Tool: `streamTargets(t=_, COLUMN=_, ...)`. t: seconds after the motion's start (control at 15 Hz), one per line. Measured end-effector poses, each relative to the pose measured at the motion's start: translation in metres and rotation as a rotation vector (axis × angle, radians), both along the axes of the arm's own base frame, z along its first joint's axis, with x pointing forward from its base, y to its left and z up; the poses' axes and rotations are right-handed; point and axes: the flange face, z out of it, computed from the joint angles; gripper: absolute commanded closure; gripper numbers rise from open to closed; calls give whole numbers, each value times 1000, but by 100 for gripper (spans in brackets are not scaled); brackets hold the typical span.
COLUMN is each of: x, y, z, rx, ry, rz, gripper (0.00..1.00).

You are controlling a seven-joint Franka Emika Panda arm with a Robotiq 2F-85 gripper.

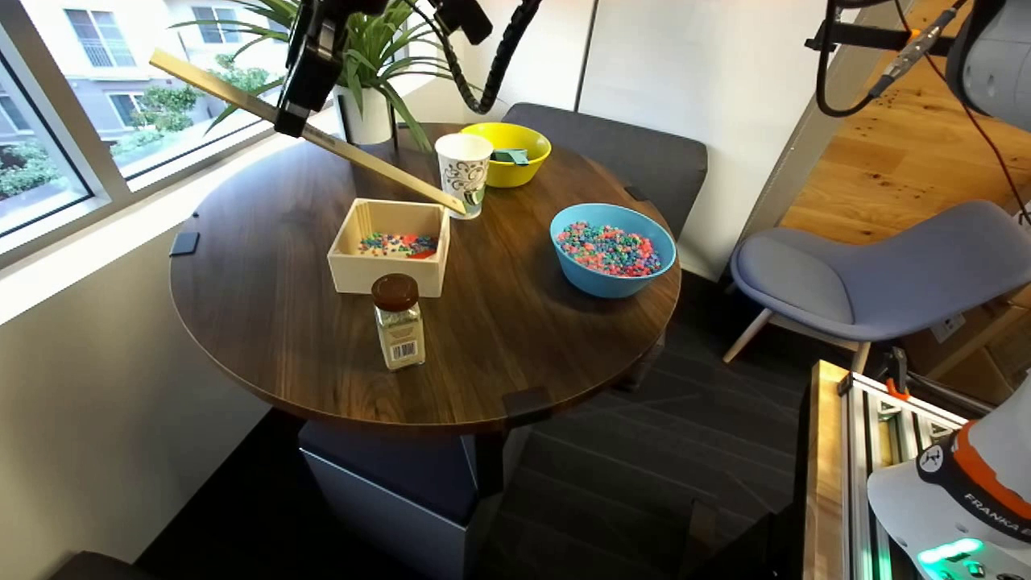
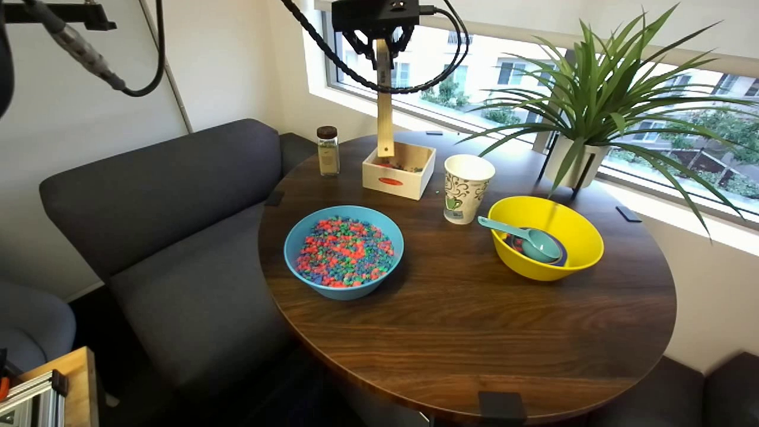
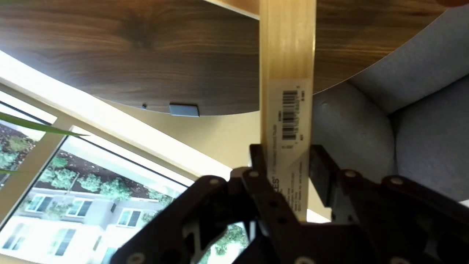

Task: Put the ruler in the box

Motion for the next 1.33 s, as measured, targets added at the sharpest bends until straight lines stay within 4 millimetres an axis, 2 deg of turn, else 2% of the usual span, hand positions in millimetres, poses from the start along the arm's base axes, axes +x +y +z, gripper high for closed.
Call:
streamTargets(t=0.07, x=2, y=2, z=-1, rx=-3, ry=-6, rz=15, gripper=65)
streamTargets(t=0.13, x=3, y=2, z=-2, rx=-5, ry=-9, rz=23, gripper=90)
streamTargets(t=0.4, x=9, y=3, z=-3, rx=-7, ry=-62, rz=67, gripper=90)
streamTargets(t=0.73, x=11, y=20, z=-12, rx=-12, ry=-114, rz=164, gripper=90)
streamTargets(t=1.07, x=17, y=28, z=-41, rx=5, ry=-92, rz=223, gripper=90)
streamTargets(t=1.33, x=30, y=18, z=-74, rx=-4, ry=-90, rz=276, gripper=90)
